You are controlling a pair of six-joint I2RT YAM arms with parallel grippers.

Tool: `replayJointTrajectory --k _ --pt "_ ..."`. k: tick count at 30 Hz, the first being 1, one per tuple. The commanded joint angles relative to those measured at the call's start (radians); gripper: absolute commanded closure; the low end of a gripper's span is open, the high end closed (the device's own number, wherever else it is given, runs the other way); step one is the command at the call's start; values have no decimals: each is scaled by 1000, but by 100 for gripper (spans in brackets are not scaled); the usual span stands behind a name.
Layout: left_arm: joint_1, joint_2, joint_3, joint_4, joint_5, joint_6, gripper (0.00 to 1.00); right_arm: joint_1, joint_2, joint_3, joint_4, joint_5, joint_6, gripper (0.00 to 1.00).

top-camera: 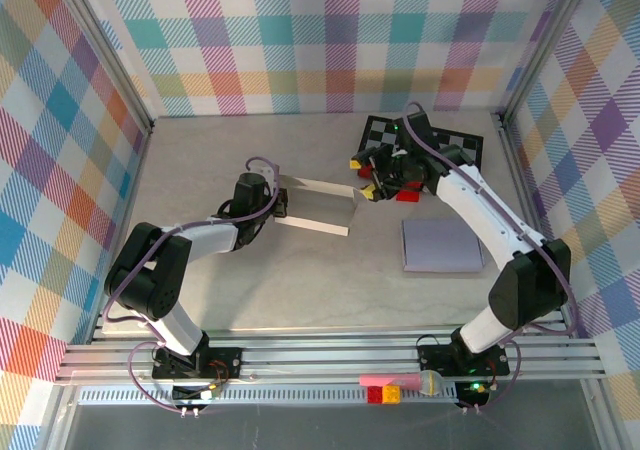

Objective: Fold the paper box

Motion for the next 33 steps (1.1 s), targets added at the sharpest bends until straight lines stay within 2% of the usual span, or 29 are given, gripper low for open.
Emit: replayJointTrajectory --k 1,9,15,22,33 --pt "-19 -1 2 -41 -21 -4 100 23 29 -34 60 -104 246 43" --pt "-39 -1 -1 -36 -64 -17 100 97 51 -2 47 14 451 44" --pt "-52 1 -8 -29 -86 -26 100 106 114 13 133 78 502 51" --pt "-60 2 -10 -24 -97 -33 100 106 180 35 218 128 534 53" --pt "-64 2 -4 -26 -107 -42 100 113 227 56 190 104 540 82"
